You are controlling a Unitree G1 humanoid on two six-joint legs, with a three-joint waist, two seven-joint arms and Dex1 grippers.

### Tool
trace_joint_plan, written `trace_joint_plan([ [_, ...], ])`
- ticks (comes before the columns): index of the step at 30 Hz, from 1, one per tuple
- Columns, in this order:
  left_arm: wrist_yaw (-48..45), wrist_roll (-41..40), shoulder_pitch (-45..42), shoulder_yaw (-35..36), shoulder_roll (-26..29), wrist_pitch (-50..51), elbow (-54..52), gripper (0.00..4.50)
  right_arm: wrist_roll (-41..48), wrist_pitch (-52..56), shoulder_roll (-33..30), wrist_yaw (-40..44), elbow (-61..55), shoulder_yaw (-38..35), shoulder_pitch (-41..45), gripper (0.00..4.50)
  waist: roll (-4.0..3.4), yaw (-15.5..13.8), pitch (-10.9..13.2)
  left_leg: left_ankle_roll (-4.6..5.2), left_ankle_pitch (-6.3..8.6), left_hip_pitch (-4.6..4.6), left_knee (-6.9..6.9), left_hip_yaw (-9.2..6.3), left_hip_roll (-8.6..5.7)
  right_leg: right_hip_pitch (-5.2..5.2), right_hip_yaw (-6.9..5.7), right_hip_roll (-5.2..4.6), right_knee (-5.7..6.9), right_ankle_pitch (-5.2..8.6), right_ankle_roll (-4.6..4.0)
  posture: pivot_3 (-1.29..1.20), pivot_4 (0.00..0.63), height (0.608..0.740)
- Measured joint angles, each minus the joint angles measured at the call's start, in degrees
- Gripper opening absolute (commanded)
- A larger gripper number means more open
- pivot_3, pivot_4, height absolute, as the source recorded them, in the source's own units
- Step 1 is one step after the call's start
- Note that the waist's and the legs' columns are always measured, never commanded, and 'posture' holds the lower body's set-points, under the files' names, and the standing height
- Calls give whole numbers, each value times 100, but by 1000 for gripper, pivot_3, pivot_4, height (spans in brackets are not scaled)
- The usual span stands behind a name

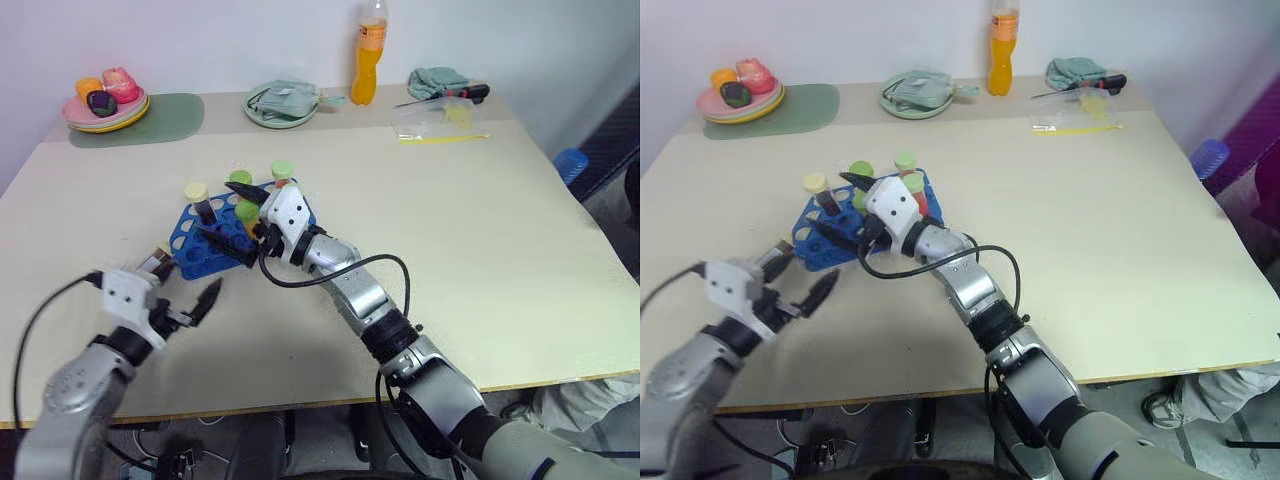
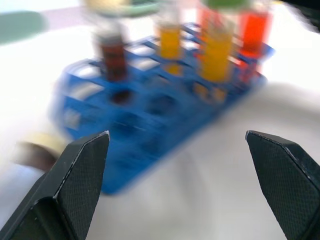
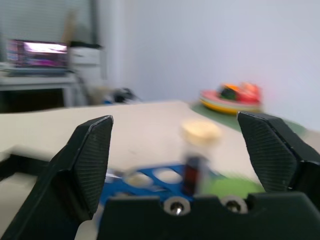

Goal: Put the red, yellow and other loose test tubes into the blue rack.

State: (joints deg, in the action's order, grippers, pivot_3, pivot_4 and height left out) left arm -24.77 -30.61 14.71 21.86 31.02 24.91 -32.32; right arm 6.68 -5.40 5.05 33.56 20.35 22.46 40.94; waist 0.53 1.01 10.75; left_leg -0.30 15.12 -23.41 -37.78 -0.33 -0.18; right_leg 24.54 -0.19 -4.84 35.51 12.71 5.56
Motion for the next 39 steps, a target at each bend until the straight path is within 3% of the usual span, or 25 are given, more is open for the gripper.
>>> trace_joint_plan([
  [4,147,-824,-209,912,1051,1460,-163,4500,64,930,-728,455,-1187,2,-283,4479,3,-8,2,0,0,1,-5,-2,-3,-7,-2,-1,-6,1,0,0,150,740],
  [8,184,-479,-425,979,2856,2757,-131,4500,175,1650,-1388,888,-2154,-3,-427,4479,12,9,9,0,0,2,0,2,-3,-2,0,18,-6,2,1,0,150,740],
  [9,135,-438,-522,972,3080,2948,-93,4500,180,1737,-1510,942,-2276,-39,-438,4479,7,13,9,0,0,5,5,5,-2,-2,2,17,-7,2,1,0,150,740],
  [13,-622,-895,-1784,218,4244,4340,1069,4500,352,2184,-2188,1356,-2829,-187,-502,4479,20,-13,18,-2,-1,4,12,4,-5,2,-1,29,-4,3,4,0,150,740],
  [17,-1537,-691,-3007,-1241,4954,4419,2078,4500,557,2596,-2866,1772,-3200,-500,-564,4479,25,-5,21,-2,-2,4,30,17,-10,5,1,24,-16,3,6,0,150,740],
  [21,-2321,200,-4400,-2848,4752,3920,3156,4500,671,2763,-3142,1991,-3437,-588,-699,4479,32,-5,23,-5,-5,3,45,37,-10,13,0,34,-12,1,10,0,150,740],
  [25,-3198,1442,-5781,-4332,3968,3187,4748,4500,705,2897,-3233,1971,-3616,-633,-882,4479,38,-33,24,-5,-6,-1,40,38,-10,14,-1,38,-7,-3,17,0,150,740],
  [30,-4337,2570,-6804,-5314,3146,2199,6482,4500,704,3044,-3207,1810,-3845,-614,-1002,4479,60,-30,25,-4,-6,-13,30,40,-11,14,0,34,-18,-4,21,0,150,740],
  [33,-4672,3042,-7057,-5534,2829,1758,7156,3647,697,3089,-3211,1721,-3924,-615,-1031,4500,62,-13,26,-4,-6,-13,30,39,-10,15,0,32,-17,-3,25,0,150,740],
  [37,-4922,3553,-7304,-5587,2660,1308,7767,1538,683,3128,-3227,1623,-4000,-614,-1088,4500,65,-15,25,-4,-6,-12,30,35,-9,16,-1,32,-10,-2,28,0,150,740],
  [39,-5033,3700,-7331,-5566,2641,1198,7887,780,677,3132,-3237,1596,-4031,-614,-1108,4500,65,-16,25,-4,-5,-12,28,35,-8,16,-1,31,-8,-2,29,0,150,740],
])
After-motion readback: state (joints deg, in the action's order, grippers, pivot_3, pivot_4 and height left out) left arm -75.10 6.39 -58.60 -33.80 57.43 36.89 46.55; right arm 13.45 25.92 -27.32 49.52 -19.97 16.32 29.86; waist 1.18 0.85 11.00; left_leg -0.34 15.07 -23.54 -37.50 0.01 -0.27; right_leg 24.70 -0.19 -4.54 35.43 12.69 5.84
